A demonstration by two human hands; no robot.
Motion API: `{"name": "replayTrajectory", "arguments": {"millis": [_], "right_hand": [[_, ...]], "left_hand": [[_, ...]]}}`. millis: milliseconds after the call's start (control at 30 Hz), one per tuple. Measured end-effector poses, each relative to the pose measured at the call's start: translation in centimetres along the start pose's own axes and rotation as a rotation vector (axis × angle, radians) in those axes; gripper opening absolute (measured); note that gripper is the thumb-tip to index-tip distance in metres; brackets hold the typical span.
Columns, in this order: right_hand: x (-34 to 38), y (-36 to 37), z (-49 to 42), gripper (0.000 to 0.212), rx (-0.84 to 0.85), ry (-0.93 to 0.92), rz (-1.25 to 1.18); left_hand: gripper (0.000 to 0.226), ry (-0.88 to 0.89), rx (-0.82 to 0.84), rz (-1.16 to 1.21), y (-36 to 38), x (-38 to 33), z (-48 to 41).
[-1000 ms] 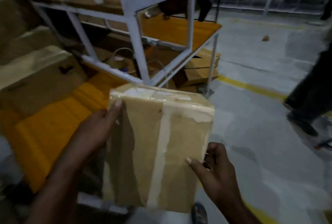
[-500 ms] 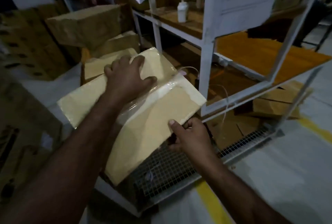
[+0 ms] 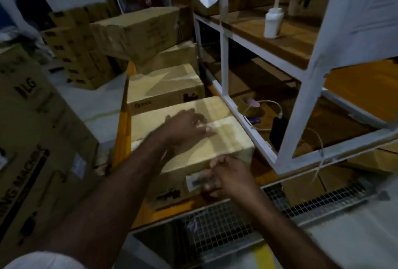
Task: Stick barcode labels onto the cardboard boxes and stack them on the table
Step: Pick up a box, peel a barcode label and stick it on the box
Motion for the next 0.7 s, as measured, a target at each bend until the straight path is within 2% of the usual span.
{"name": "replayTrajectory", "arguments": {"millis": [133, 233, 433, 567, 633, 700], "right_hand": [[1.4, -0.9, -3.5, 0.017, -0.193, -0.657, 0.804], [2.2, -0.2, -6.2, 0.02, -0.228, -0.857, 1.052], [5.3, -0.2, -11.6, 0.011, -0.25, -0.818, 1.017], [5.7, -1.3, -12.7, 0.01, -0.216, -0.792, 0.855], [5.1, -1.8, -12.8, 0.011, -0.188, -0.79, 0.76], [4.9, -2.1, -12.6, 0.013, -0.174, -0.819, 0.717]], "left_hand": [[0.065, 0.114, -0.028, 0.01, 2.6, 1.6, -2.0], [0.068, 0.168, -0.049, 0.02, 2.2, 3.1, -5.0], [0.071, 0.175, -0.032, 0.076, 1.3, 4.8, -8.3], [0.051, 0.13, -0.068, 0.565, -0.6, 5.4, -6.1], [0.053, 0.191, -0.034, 0.553, -0.7, 5.4, -2.9], [0.055, 0.253, -0.047, 0.335, 0.2, 5.6, 0.2]]}}
Point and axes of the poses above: each hand's wrist, its own z-axis away from the middle knuckle, its own y-axis out of the palm, x = y × z, the point moved 3 cm from there along -z, towards the middle knuckle, and after that the axes turned 4 degrees about -z, right-handed, at the moved point
